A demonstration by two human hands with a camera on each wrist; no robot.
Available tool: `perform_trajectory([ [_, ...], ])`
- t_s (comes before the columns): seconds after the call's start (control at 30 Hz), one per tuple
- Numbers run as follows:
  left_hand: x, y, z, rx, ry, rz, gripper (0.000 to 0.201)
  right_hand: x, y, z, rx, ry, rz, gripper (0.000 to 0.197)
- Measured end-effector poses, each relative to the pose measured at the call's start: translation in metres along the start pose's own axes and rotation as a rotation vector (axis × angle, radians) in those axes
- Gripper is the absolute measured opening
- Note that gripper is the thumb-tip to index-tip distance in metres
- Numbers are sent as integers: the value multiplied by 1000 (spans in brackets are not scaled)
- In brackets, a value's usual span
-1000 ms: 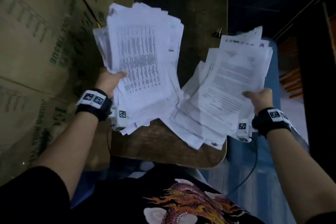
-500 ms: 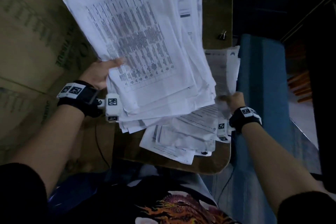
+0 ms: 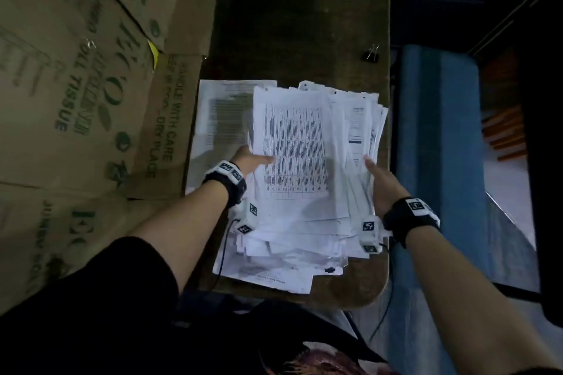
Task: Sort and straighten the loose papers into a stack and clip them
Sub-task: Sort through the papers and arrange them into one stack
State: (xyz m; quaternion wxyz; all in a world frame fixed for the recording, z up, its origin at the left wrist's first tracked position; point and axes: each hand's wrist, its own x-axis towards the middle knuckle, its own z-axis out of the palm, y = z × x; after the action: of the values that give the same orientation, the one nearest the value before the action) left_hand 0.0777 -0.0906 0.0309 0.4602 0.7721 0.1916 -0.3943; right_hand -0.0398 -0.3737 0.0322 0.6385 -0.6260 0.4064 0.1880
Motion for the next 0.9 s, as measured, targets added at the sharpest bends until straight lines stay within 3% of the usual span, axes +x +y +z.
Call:
perform_trajectory([
  [0.13, 5, 6, 20, 264, 219, 201, 94, 30, 6, -5, -196, 27, -56, 101],
  [0.17, 4, 7, 20, 389, 258, 210, 96, 33, 7, -6, -195, 34, -47, 100],
  [0.23, 6, 2, 13, 476, 294, 127, 99, 30, 3, -4, -134, 33, -75, 81],
  [0.33, 11, -15, 3, 427, 217, 2, 106, 26, -2, 8, -206, 93, -115, 91],
  [0.37, 12, -20, 4, 413, 189, 5, 107, 26, -5, 14, -234, 110, -98, 82],
  [0.43, 12, -27, 12, 369, 162, 43, 107, 18, -13, 28, -216, 100, -90, 39],
  [0.47, 8, -25, 15, 353, 152, 50, 104, 17, -16, 31, -193, 103, -102, 36],
  [0.6, 15, -26, -1, 307, 133, 117, 79, 17, -16, 33, -95, 128, -147, 34],
  [0.7, 25, -29, -35, 411, 298, 80, 63, 19, -15, 24, 0, 102, -139, 43],
  [0.8, 28, -35, -60, 644, 394, 27, 69, 17, -14, 9, 82, 23, -163, 55],
  [0.9, 34, -44, -65, 735, 372, 38, 72, 9, -13, 2, 95, -23, -148, 34],
])
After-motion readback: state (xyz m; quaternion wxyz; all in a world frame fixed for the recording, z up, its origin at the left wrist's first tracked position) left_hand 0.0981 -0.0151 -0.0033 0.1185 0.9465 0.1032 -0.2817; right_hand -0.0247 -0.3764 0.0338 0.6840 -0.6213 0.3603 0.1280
